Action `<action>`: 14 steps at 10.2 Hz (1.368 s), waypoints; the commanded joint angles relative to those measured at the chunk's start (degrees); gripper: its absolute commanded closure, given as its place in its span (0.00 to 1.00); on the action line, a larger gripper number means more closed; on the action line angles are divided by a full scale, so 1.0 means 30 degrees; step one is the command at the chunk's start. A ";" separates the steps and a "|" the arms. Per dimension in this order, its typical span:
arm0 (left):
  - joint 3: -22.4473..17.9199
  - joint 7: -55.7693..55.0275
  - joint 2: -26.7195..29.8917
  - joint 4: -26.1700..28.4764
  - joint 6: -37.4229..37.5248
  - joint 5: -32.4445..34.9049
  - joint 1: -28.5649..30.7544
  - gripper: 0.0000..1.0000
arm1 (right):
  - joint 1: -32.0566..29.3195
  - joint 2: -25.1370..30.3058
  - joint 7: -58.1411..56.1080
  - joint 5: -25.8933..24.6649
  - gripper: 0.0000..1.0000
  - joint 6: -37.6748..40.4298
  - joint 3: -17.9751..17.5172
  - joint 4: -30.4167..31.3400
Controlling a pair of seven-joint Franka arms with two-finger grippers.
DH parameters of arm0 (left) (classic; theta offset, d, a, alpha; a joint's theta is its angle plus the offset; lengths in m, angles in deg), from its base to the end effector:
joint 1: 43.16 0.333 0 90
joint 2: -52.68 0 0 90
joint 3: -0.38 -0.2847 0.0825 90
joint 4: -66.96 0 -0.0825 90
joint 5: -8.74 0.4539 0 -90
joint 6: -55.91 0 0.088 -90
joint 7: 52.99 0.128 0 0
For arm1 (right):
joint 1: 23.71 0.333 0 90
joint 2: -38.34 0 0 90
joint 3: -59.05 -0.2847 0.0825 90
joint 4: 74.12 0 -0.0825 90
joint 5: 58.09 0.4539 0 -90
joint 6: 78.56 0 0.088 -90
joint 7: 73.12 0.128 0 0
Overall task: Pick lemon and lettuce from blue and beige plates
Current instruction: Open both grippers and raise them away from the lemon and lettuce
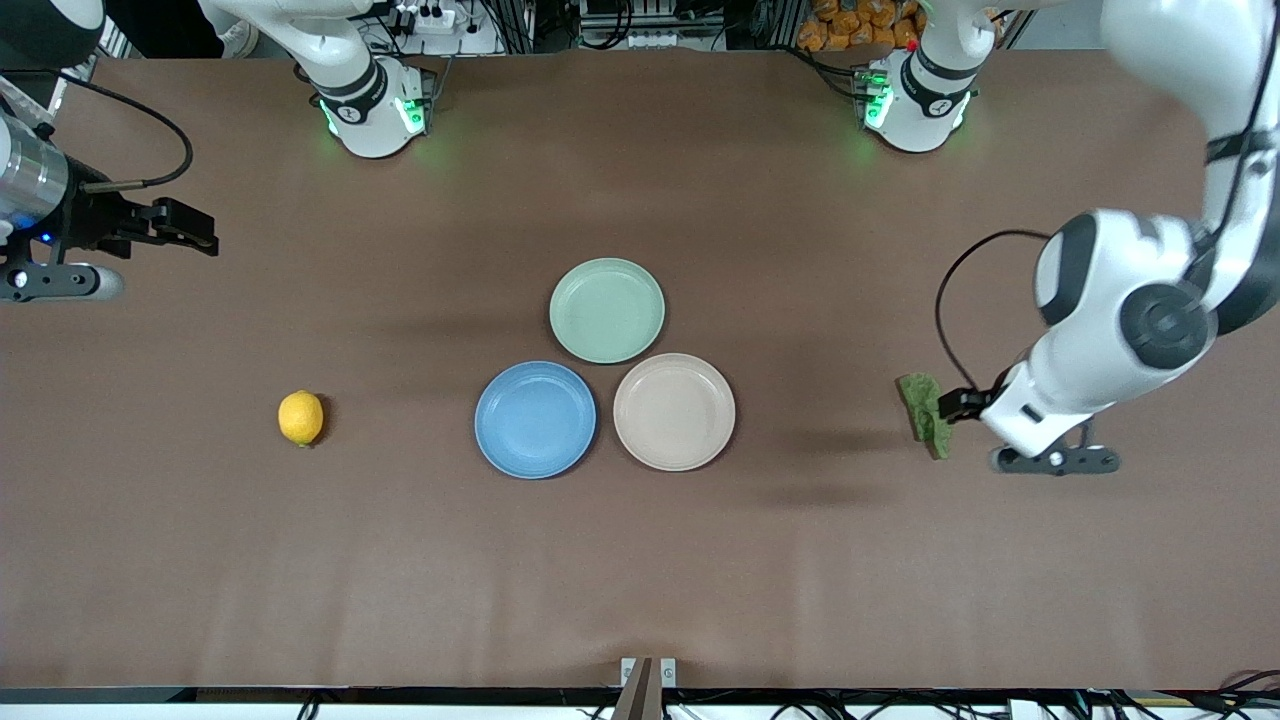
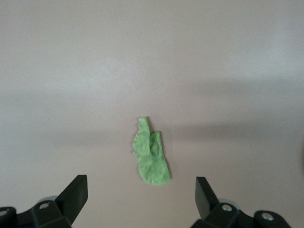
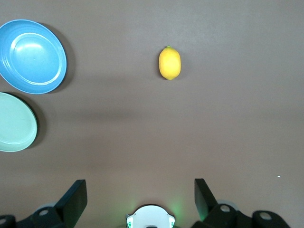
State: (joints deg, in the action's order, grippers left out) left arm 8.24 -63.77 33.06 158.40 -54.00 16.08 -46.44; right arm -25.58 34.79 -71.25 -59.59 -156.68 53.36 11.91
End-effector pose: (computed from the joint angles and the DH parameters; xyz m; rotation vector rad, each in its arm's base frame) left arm 0.7022 -0.1195 0.3599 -3.0650 0.0666 0.0030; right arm 0.6130 0.0357 0.5551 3.0961 0.0490 -0.3083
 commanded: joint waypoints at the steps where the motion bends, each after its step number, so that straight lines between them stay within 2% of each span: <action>1: 0.0310 0.0078 0.1933 -0.0101 0.1478 0.0220 -0.0079 0.00 | 0.0330 0.0597 0.0196 -0.0406 0.00 -0.0298 0.0169 0.0734; 5: 0.0633 0.0254 0.4514 -0.0073 0.2449 -0.0247 -0.0021 0.00 | 0.0301 0.0626 0.0225 -0.0406 0.00 -0.0474 0.0169 0.0793; 10: 0.0663 0.0313 0.5688 -0.0102 0.3416 -0.0602 0.0067 0.00 | 0.0243 0.0627 0.0225 -0.0377 0.00 -0.0620 0.0256 0.0881; 12: 0.0633 0.0313 0.5778 -0.0218 0.3648 -0.0690 0.0067 0.00 | 0.0911 0.0626 0.0196 -0.0202 0.00 -0.0823 0.1772 0.0881; 14: 0.0487 0.0458 0.5633 -0.1416 0.4496 -0.0982 0.0068 0.00 | 0.1092 0.0626 0.0225 -0.0142 0.00 -0.0738 0.2102 0.0881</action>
State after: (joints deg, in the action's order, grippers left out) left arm 9.92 -63.77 49.41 156.32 -43.25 14.80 -46.59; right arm -23.83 35.02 -71.21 -59.64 -158.26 58.55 12.72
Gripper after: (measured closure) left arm 0.000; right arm 0.000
